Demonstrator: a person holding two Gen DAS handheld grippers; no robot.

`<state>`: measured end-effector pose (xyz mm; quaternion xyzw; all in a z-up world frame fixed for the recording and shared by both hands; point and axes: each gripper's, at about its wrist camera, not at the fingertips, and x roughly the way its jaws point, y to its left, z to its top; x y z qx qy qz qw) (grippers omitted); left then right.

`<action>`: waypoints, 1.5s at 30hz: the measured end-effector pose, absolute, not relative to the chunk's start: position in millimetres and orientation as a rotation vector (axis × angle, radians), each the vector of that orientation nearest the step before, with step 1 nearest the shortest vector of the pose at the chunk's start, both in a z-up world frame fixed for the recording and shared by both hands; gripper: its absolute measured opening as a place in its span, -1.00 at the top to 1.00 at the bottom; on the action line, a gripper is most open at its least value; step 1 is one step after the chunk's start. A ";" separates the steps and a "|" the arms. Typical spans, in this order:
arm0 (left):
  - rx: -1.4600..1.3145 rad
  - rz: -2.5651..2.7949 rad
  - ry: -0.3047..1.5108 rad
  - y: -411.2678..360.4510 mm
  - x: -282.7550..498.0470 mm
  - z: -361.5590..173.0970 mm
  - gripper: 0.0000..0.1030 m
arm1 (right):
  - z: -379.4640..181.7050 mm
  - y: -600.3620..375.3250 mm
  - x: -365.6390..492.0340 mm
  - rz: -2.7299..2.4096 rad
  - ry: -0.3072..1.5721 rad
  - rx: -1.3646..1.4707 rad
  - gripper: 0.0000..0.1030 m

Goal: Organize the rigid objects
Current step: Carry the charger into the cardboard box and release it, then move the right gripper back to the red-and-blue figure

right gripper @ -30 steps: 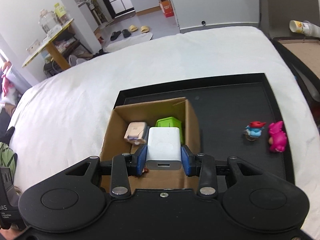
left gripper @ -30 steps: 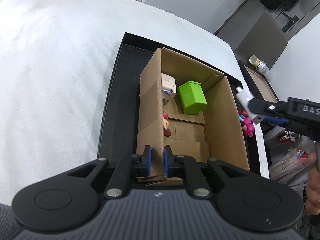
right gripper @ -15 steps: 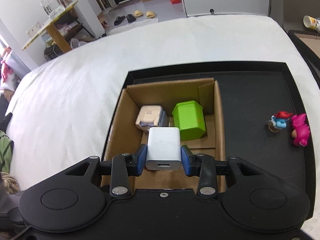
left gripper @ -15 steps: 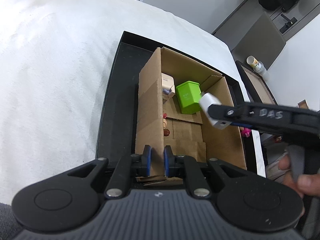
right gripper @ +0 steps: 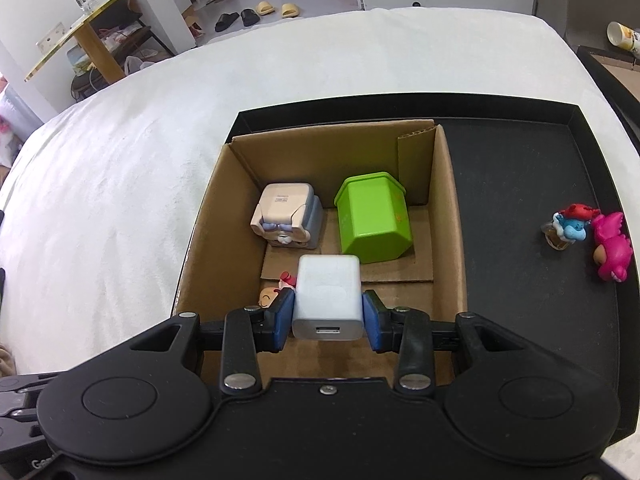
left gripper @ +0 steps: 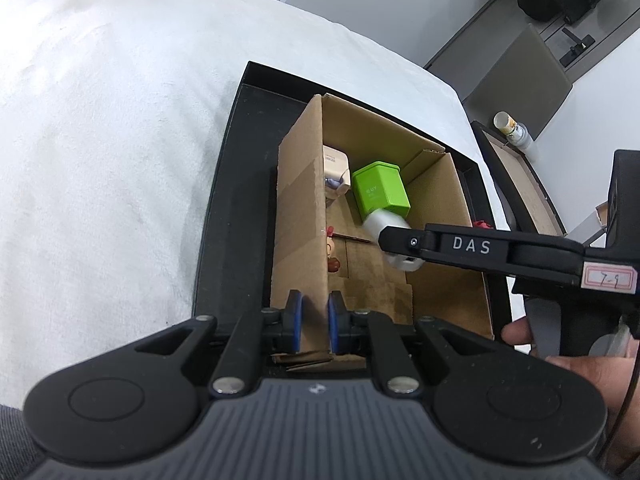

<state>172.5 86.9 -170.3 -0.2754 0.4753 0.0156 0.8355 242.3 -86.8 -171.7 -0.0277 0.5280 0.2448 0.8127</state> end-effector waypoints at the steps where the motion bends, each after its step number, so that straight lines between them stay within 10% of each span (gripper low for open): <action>1: -0.583 0.032 1.006 86.7 172.5 -170.3 0.77 | -172.5 -86.8 242.9 0.522 1.134 -0.057 0.05; 45: -0.535 0.066 1.012 76.6 172.1 -165.5 0.79 | -145.8 -235.5 255.8 0.393 1.042 0.131 -0.33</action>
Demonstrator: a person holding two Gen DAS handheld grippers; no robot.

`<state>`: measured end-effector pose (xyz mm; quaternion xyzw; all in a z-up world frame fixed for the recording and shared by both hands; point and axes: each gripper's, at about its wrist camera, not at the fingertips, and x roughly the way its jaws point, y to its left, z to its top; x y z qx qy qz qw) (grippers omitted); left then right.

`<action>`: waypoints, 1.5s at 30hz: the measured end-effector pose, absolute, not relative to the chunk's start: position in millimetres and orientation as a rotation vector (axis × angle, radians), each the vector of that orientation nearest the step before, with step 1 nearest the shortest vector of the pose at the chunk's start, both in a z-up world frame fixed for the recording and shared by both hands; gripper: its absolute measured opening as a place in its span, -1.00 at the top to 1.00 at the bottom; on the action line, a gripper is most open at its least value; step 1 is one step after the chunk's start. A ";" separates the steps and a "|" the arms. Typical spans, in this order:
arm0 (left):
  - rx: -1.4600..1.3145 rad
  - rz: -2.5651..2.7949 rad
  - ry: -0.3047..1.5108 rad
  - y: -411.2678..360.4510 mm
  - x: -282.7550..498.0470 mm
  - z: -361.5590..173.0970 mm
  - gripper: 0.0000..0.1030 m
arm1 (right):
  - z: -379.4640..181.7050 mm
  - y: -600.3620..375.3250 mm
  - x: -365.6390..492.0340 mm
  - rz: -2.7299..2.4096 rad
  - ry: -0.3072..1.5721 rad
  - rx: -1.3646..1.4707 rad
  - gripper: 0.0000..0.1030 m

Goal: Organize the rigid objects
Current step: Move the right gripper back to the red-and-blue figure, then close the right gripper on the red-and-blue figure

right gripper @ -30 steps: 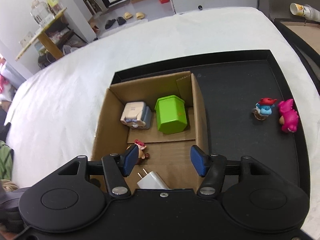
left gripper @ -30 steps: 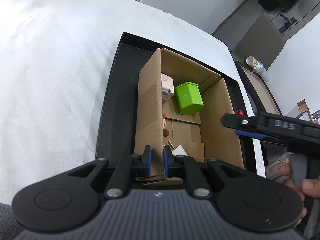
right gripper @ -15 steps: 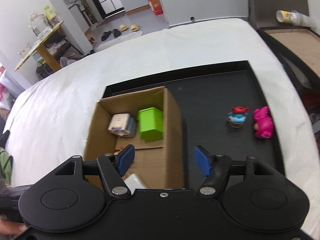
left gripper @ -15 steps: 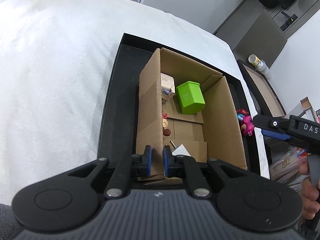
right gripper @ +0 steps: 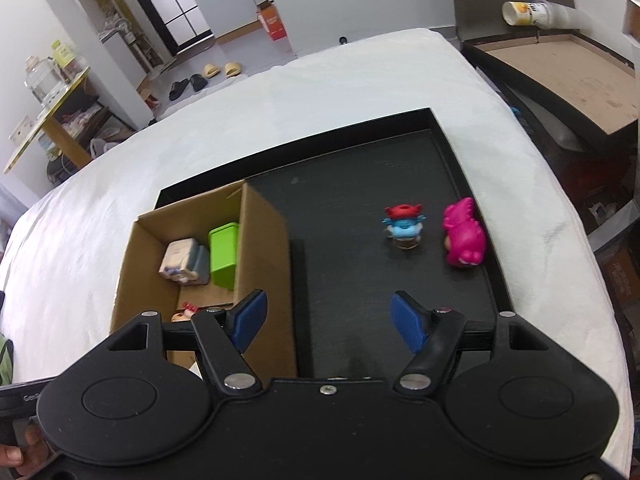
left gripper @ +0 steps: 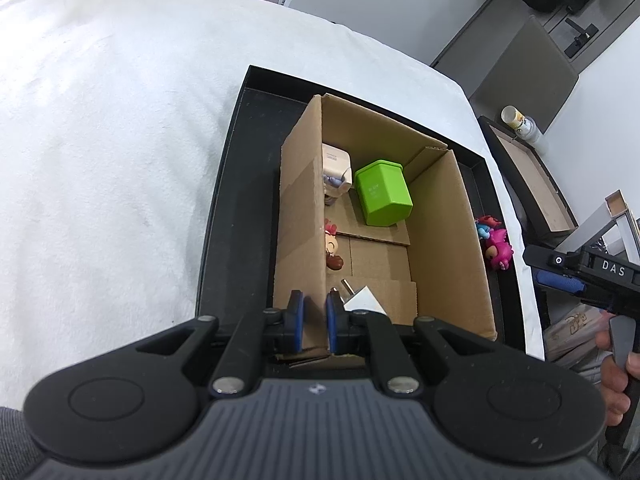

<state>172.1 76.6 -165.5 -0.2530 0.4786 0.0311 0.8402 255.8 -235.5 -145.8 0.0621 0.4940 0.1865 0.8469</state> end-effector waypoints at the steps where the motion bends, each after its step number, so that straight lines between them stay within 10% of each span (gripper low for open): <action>1: -0.535 0.067 1.012 76.6 172.1 -165.5 0.79 | -146.8 -237.7 257.5 0.391 1.041 0.133 -0.33; 45: -0.503 0.107 1.026 69.8 175.7 -165.2 0.78 | -222.0 -231.4 342.1 0.238 1.016 0.072 -0.33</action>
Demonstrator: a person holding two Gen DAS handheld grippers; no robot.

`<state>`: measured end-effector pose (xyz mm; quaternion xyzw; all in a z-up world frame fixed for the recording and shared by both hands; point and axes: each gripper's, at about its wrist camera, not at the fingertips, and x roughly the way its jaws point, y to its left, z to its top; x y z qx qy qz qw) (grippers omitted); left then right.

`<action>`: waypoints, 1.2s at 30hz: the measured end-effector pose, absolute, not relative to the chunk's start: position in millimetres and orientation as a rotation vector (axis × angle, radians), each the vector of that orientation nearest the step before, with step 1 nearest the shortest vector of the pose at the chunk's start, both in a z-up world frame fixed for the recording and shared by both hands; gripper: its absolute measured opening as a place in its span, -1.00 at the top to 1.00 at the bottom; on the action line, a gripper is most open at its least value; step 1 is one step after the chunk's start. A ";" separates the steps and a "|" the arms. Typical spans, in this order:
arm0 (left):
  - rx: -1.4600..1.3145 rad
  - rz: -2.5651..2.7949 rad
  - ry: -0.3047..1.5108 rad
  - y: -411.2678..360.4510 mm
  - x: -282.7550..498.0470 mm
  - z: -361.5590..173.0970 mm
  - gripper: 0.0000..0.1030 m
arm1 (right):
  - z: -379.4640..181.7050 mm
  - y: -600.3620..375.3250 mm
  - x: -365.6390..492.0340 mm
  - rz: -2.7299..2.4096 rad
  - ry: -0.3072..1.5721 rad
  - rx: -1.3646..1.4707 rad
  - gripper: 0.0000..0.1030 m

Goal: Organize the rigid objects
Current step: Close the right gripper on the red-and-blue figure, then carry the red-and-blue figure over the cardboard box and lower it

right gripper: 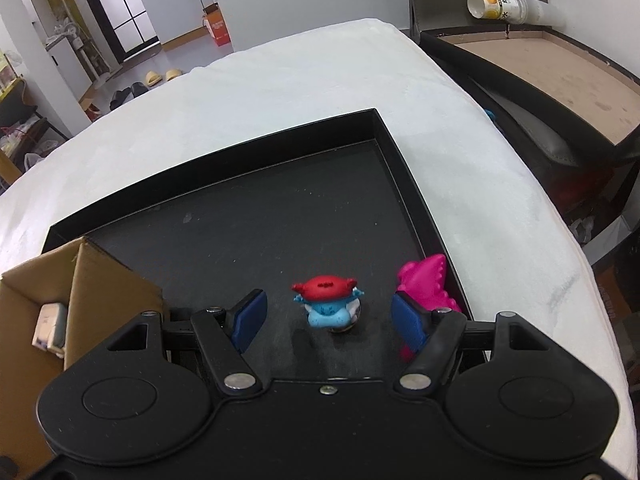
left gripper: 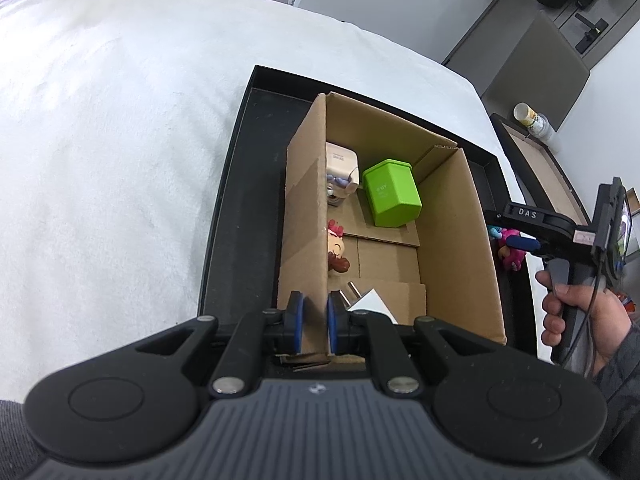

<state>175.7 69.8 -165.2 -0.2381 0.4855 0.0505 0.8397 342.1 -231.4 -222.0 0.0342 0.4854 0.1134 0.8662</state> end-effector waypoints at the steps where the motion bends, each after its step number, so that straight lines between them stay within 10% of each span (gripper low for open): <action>1: -0.503 0.107 1.027 69.7 175.5 -165.0 0.78 | -223.0 -231.1 343.3 0.236 1.018 0.072 -0.33; 8: -0.501 0.111 1.028 69.3 176.5 -164.7 0.78 | -224.6 -221.6 348.3 0.244 1.013 0.020 -0.26; 11: -0.499 0.111 1.027 69.1 176.5 -164.8 0.78 | -225.0 -221.2 349.2 0.255 1.040 0.020 0.25; 36: -0.514 0.107 1.020 71.7 175.3 -165.8 0.78 | -172.5 -218.9 299.4 0.319 1.012 0.050 0.26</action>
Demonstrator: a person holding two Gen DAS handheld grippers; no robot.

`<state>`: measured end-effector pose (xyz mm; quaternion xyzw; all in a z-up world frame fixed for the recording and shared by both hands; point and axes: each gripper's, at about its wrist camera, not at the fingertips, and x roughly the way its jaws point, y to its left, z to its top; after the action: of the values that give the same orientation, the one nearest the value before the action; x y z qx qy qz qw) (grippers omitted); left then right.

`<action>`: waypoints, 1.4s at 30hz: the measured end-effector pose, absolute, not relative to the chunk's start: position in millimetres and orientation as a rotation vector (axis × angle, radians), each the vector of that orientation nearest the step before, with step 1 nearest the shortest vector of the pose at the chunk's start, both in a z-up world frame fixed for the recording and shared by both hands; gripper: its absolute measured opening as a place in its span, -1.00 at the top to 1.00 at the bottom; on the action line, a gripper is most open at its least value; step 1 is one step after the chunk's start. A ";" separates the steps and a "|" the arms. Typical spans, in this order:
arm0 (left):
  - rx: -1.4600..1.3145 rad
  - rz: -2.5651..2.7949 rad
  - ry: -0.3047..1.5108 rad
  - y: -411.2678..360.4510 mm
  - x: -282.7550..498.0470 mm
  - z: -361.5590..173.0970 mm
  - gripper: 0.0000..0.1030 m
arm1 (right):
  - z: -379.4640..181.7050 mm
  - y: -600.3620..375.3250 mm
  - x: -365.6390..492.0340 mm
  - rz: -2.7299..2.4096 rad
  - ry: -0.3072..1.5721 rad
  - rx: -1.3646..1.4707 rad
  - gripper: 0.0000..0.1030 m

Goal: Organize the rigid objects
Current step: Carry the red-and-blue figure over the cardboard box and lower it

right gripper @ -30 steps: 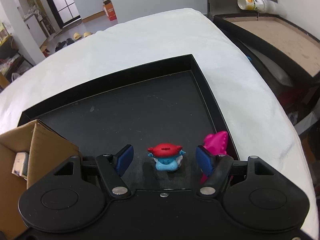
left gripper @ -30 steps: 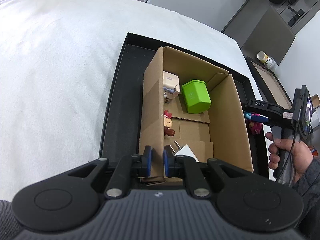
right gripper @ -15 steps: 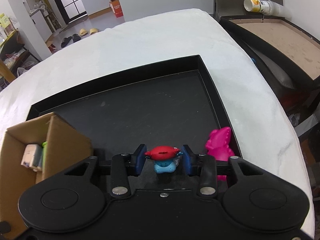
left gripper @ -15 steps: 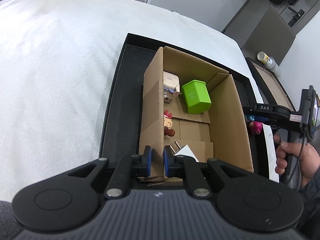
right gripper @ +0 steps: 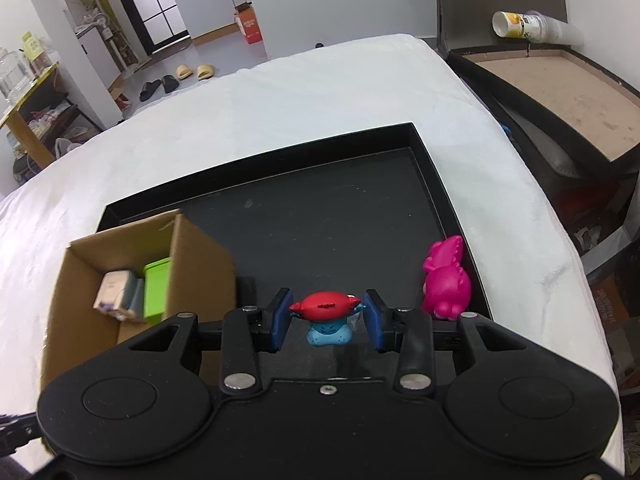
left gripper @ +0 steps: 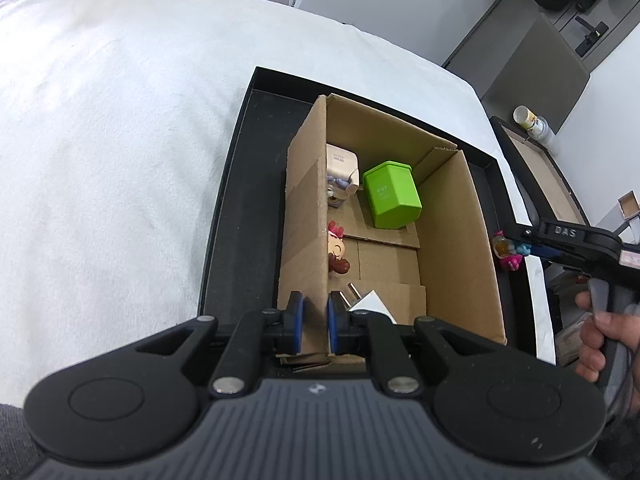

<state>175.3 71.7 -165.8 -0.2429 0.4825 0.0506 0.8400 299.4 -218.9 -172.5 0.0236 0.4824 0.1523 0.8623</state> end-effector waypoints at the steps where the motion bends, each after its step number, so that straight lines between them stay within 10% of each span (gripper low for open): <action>1: -0.515 0.106 1.021 71.9 175.2 -165.7 0.78 | -169.3 -218.4 297.1 0.322 1.012 0.051 0.26; 42: -0.571 0.053 1.003 82.6 170.7 -168.9 0.77 | -112.0 -140.8 245.3 0.490 0.964 0.005 0.26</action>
<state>170.7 82.6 -168.9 -0.2697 0.4742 0.0252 0.8377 245.3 -140.8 -112.0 0.0024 0.4589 0.2331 0.8573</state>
